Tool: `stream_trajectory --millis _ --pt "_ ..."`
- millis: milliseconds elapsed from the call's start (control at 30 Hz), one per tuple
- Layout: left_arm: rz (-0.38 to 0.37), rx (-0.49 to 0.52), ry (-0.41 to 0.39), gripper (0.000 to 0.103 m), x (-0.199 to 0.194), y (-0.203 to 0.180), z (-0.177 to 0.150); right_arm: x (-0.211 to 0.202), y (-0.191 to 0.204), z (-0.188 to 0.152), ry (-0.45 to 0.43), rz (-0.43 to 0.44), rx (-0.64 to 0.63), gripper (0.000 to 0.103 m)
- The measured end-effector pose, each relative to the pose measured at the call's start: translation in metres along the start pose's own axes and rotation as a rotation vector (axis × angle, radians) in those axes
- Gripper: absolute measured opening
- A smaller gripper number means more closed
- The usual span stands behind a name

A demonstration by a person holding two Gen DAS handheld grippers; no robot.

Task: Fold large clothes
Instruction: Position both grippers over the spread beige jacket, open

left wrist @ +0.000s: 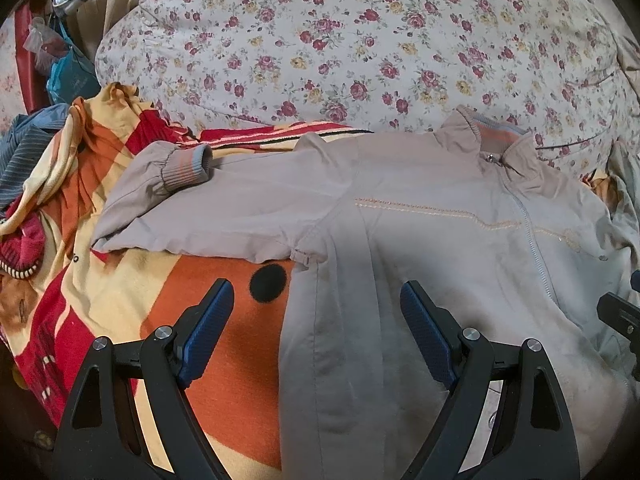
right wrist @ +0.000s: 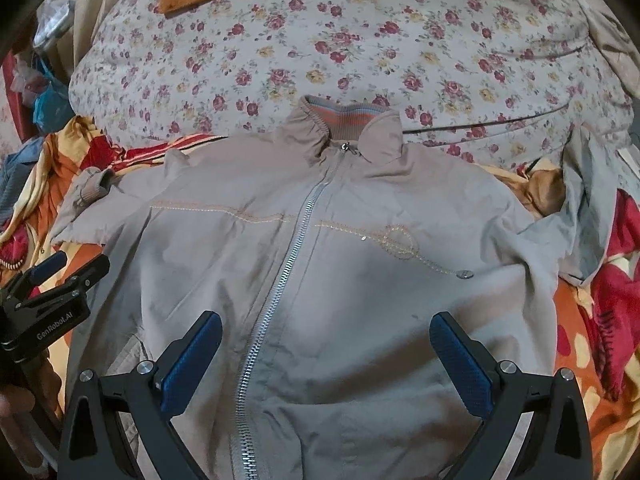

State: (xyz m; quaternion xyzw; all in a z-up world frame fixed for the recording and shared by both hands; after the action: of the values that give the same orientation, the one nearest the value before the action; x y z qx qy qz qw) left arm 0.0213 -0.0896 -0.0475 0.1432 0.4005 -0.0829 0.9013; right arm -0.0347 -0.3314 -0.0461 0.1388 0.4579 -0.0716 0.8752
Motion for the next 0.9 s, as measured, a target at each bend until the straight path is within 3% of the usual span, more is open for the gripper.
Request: stream_trajectory --millis 333,900 --pt "0.002 0.0 0.0 0.085 0.002 0.003 -0.003 0.0 0.002 -0.002 -0.017 -0.027 -0.029 0.103" --pt "0.005 0.013 -0.002 0.086 0.003 0.0 -0.007 0.006 -0.01 -0.003 0.008 -0.039 0.047 0.103"
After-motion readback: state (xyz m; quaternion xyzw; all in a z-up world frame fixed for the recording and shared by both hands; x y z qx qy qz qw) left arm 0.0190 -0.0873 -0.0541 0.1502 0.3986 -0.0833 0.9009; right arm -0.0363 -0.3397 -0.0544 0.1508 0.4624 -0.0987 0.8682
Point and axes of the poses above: each gripper's, at about its wrist camera, not at the fingertips, and x roughly the way its jaws point, y to its left, z to its top, the point moved 7 cm from there along x, roughly the way its jaws point, and after that the axes turned 10 degrees about x, right-handed, at the moved point
